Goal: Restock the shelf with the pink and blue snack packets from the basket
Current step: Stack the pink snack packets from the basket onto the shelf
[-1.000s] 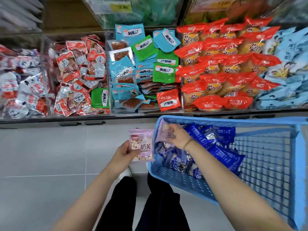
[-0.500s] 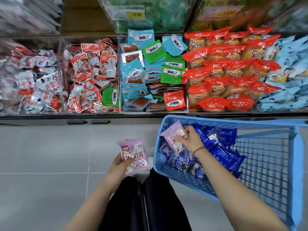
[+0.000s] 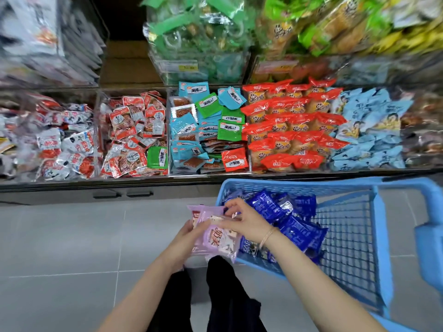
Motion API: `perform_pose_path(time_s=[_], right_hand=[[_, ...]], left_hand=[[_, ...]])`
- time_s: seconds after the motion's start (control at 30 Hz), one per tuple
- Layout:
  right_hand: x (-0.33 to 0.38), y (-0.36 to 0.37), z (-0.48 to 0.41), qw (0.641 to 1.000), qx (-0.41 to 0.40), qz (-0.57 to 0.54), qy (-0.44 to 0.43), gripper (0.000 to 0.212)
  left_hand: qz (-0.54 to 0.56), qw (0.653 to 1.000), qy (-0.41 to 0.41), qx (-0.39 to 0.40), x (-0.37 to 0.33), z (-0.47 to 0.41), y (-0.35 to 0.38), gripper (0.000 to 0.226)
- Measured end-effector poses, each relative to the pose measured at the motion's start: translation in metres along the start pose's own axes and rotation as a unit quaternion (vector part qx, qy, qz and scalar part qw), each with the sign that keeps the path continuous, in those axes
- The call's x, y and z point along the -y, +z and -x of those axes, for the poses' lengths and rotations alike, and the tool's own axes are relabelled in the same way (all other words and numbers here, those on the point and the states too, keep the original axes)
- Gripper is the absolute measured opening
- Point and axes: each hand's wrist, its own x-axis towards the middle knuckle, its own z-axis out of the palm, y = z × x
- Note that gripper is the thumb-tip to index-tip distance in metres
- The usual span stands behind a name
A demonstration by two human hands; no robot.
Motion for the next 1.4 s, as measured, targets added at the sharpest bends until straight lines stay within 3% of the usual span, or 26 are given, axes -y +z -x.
perform_pose_path(time_s=[0.13, 0.23, 0.33, 0.43, 0.57, 0.7, 0.93, 1.07, 1.2, 1.3, 1.4], right_hand=[[-0.006, -0.005, 0.02, 0.965, -0.022, -0.247, 0.091, 0.037], [-0.015, 0.005, 0.033, 0.96, 0.023, -0.252, 0.116, 0.026], [-0.017, 0.01, 0.035, 0.957, 0.008, -0.269, 0.105, 0.022], [-0.013, 0.006, 0.036, 0.978, 0.012, -0.194, 0.08, 0.02], [-0.01, 0.003, 0.033, 0.999, 0.007, -0.036, 0.037, 0.02], [-0.009, 0.011, 0.027, 0.998, -0.064, -0.026, 0.001, 0.028], [-0.026, 0.019, 0.007, 0.989, -0.123, -0.086, -0.014, 0.027], [-0.084, -0.024, -0.006, 0.977, -0.203, 0.032, 0.064, 0.033], [-0.157, -0.081, 0.0, 0.914, -0.285, 0.211, 0.199, 0.056], [-0.193, -0.104, 0.001, 0.872, -0.243, 0.31, 0.29, 0.076], [-0.207, -0.106, -0.004, 0.854, -0.205, 0.354, 0.32, 0.078]], left_hand=[[0.062, 0.997, -0.004, -0.034, 0.001, 0.01, 0.003, 0.039], [0.077, 0.996, 0.0, -0.053, 0.001, 0.014, 0.01, 0.045], [0.117, 0.993, 0.009, 0.02, -0.006, 0.019, 0.014, 0.061], [0.122, 0.992, -0.009, 0.027, -0.01, 0.019, 0.01, 0.08], [-0.043, 0.997, -0.011, 0.069, -0.004, 0.02, -0.001, 0.062], [-0.1, 0.993, -0.008, 0.065, -0.002, 0.023, 0.008, 0.075], [-0.066, 0.998, -0.014, -0.021, 0.015, 0.009, 0.007, 0.032], [-0.034, 0.997, -0.032, -0.065, 0.021, 0.004, -0.003, 0.026], [-0.019, 0.994, -0.046, -0.1, 0.035, -0.004, -0.01, 0.029], [-0.008, 0.992, -0.053, -0.113, 0.042, -0.012, -0.009, 0.028], [-0.003, 0.991, -0.062, -0.118, 0.048, -0.018, -0.006, 0.026]])
